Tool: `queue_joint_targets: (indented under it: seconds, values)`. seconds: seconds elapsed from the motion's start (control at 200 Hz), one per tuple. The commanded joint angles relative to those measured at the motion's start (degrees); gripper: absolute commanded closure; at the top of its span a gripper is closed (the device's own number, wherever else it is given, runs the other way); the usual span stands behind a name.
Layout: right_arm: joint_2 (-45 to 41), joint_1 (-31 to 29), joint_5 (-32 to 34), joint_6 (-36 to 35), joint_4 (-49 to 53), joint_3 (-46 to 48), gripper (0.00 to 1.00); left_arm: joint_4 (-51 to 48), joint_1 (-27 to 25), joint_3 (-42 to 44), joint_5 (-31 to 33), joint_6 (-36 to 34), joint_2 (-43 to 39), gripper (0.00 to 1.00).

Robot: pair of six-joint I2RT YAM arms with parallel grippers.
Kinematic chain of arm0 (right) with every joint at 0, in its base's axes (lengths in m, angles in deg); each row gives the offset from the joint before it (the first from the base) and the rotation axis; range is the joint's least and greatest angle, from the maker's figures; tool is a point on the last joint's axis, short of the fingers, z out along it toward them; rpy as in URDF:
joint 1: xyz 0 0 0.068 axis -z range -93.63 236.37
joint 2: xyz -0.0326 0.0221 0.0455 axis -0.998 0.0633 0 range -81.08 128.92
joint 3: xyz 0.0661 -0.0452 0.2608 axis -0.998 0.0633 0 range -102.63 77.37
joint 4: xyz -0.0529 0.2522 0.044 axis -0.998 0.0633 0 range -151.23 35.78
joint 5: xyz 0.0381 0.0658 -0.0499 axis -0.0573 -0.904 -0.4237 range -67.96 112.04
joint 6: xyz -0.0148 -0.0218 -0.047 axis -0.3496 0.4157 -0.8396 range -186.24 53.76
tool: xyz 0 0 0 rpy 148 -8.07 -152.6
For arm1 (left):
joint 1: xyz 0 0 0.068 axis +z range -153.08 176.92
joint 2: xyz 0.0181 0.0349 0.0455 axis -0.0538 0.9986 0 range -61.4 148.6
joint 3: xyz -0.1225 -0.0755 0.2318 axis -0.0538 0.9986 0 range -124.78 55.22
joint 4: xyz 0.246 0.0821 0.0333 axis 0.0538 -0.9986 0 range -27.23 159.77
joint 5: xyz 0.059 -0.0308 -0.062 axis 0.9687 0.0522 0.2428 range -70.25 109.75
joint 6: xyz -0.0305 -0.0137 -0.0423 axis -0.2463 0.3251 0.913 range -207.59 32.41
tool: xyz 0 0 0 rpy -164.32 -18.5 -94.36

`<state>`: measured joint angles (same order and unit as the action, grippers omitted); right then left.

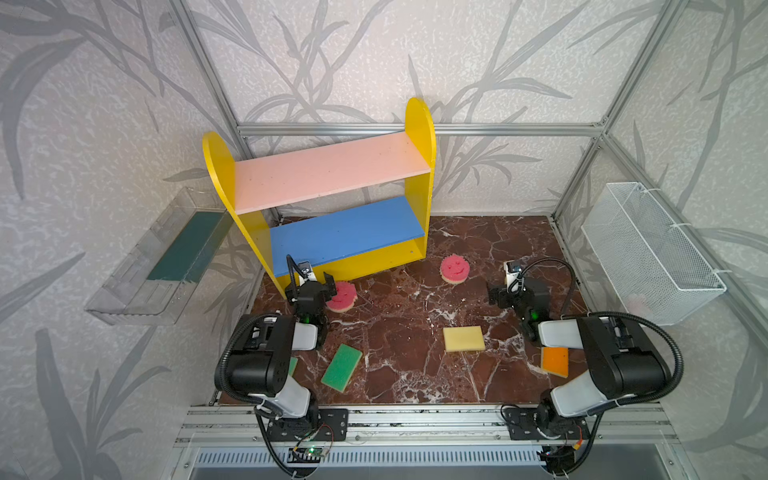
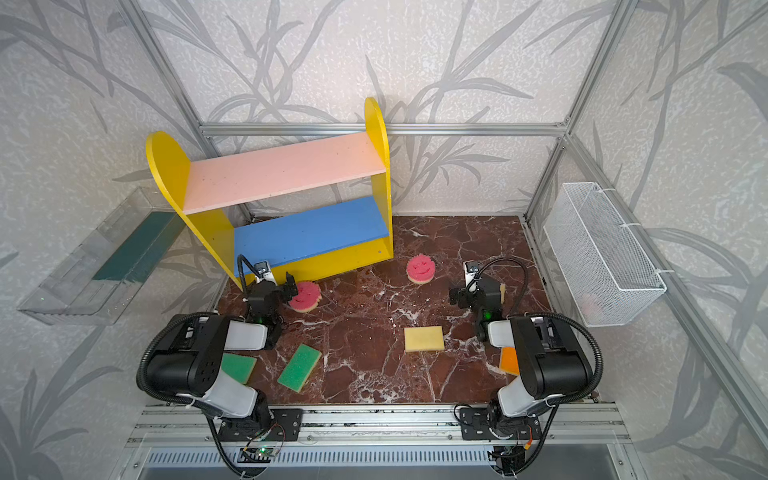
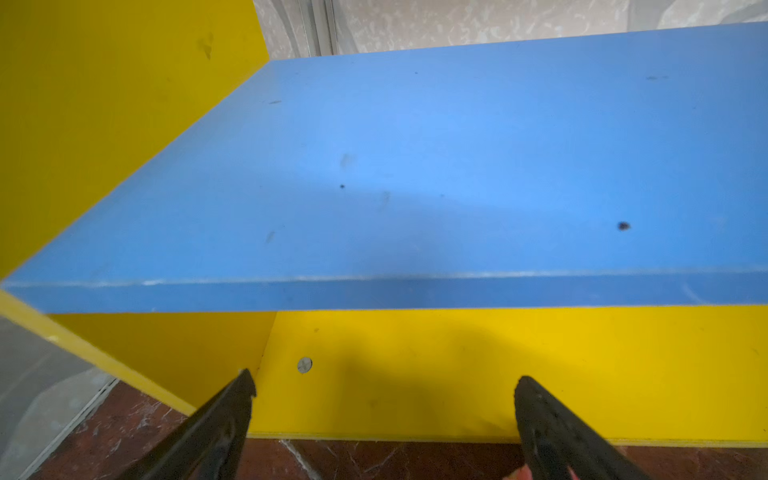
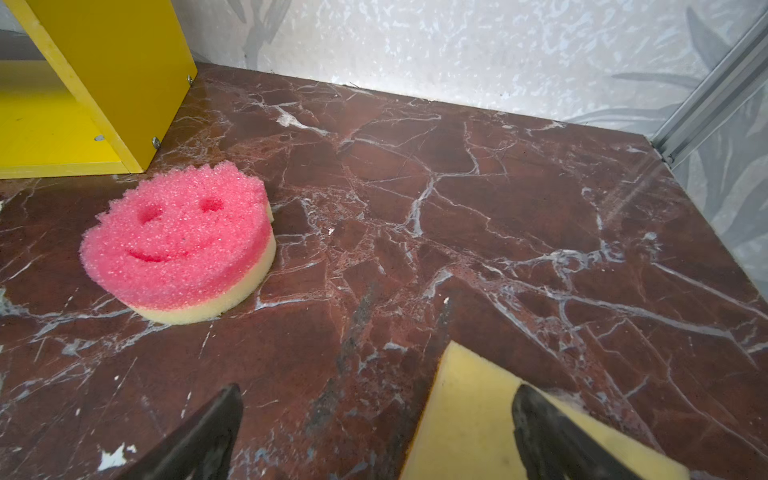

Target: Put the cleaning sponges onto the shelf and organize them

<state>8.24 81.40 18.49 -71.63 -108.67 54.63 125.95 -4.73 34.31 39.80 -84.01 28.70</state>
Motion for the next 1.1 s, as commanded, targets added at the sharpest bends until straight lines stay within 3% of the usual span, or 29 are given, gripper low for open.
queue_joint_targets:
  seconds: [0.0,0.74,0.91,1.094]
  values:
    - [-1.08,0.17,-0.23,0.24,0.2,-0.99,0.01,1.17,-0.09,0.22,0.78,-0.69,0.32,0.01]
    - [-1.16,0.19,-0.27,0.14,0.0,-0.86,0.01,0.83,0.2,0.1,0.63,-0.46,0.27,0.01]
    - [-1.63,-0.27,2.36,0.33,-9.45,4.49,0.01,3.24,0.07,1.48,1.32,-0.23,0.09,0.01]
    - [-1.62,-0.2,3.55,1.19,1.13,-1.07,0.01,-1.47,-0.03,-0.38,1.48,-0.15,-0.91,0.01]
